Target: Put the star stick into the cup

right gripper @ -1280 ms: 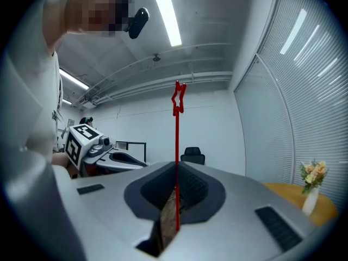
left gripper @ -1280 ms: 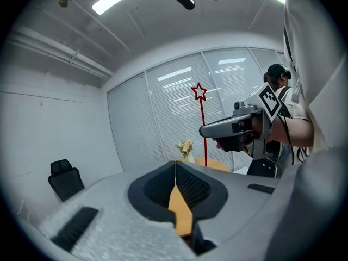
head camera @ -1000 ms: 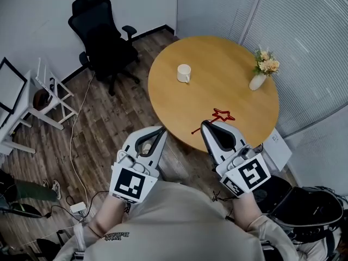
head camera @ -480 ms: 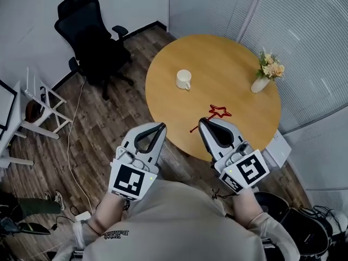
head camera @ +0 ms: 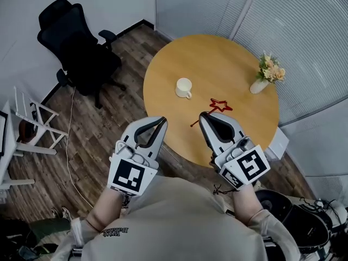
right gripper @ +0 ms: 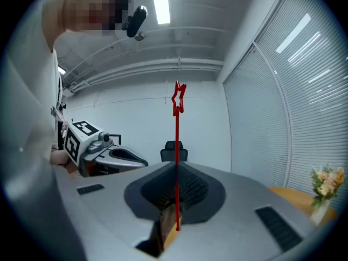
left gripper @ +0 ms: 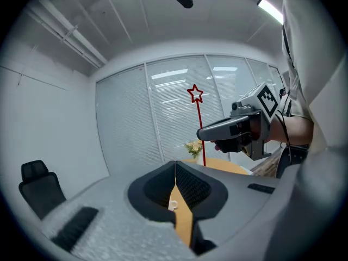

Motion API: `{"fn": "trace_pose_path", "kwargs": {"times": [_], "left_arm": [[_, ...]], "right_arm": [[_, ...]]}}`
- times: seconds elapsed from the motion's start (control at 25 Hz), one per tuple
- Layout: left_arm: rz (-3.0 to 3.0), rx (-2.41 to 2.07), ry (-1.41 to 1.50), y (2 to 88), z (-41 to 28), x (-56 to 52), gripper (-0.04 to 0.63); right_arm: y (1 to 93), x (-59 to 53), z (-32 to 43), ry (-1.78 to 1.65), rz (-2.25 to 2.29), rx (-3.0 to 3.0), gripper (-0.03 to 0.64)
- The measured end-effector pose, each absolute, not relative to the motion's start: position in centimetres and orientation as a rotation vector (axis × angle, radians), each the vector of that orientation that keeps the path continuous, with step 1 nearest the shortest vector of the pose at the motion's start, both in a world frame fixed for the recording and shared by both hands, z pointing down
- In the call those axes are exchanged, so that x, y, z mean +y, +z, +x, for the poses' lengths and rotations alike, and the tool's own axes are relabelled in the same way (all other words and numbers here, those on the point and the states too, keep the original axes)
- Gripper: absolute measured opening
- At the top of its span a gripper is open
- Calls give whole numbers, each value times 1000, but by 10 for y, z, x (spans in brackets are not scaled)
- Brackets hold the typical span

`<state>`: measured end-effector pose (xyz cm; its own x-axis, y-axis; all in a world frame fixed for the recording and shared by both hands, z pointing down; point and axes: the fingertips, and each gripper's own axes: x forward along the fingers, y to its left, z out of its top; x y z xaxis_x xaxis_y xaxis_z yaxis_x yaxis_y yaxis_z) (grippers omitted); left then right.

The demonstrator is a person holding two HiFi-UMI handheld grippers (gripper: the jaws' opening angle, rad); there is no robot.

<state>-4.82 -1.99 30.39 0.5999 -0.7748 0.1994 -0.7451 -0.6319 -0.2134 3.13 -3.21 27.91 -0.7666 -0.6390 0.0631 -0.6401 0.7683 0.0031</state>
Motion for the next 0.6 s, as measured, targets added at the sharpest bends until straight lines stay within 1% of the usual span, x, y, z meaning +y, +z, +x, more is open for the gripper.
{"fn": "trace_pose_path", "kwargs": {"times": [0.24, 0.6], "left_arm": [[-2741, 1223, -403, 292, -86, -71, 21], [-2825, 1102, -376, 297, -121, -130, 21]], "right_arm": [[261, -73, -5, 20, 1122, -2857, 31], [258, -123, -34, 39, 1289, -2786, 31]]}}
